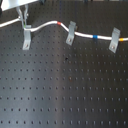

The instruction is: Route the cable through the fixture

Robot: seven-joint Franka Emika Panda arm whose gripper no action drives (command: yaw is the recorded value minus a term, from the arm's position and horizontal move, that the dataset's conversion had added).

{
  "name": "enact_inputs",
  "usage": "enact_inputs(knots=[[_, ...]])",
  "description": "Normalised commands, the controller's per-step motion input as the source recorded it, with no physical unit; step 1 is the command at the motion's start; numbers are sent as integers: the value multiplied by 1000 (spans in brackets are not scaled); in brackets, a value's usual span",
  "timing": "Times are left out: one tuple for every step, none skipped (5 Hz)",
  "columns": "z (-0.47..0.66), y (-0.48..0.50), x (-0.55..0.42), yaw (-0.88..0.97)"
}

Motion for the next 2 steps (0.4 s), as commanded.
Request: enact_inputs(knots=[[-28,-138,-283,0],[-49,-170,-309,-54]])
